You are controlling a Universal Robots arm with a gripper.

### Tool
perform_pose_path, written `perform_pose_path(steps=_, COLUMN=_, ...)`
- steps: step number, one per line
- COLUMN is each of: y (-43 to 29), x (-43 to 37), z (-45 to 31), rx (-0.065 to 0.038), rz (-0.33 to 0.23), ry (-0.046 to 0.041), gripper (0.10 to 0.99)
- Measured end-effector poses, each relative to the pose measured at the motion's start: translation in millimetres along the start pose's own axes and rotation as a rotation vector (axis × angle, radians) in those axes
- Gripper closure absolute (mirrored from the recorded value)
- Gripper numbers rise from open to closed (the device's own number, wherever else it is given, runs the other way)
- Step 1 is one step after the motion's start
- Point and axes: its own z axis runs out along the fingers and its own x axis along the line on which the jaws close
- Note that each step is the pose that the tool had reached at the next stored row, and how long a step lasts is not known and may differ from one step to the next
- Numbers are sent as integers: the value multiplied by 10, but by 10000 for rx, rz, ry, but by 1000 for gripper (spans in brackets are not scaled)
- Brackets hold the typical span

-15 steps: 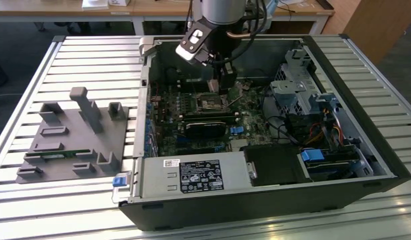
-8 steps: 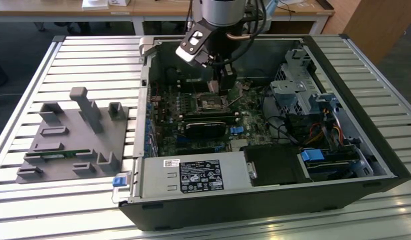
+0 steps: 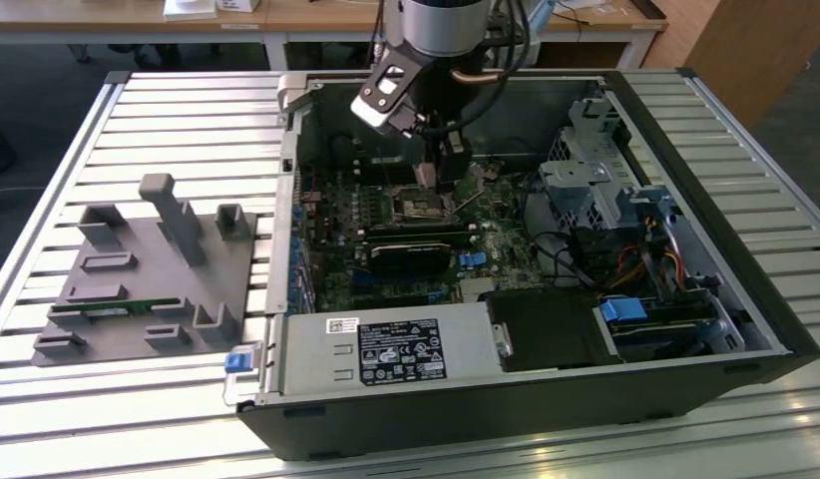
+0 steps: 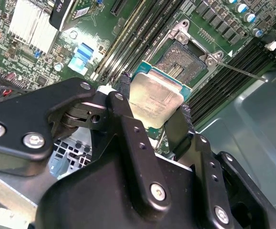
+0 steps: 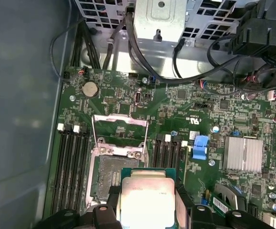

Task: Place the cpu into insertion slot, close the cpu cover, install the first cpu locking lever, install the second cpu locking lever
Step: 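Place the cpu into insertion slot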

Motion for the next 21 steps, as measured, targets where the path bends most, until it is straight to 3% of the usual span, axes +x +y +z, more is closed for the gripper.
perform_pose_path(steps=21, y=-8, x=36, z=120, rx=-3, rz=200, ry=-21, gripper=549)
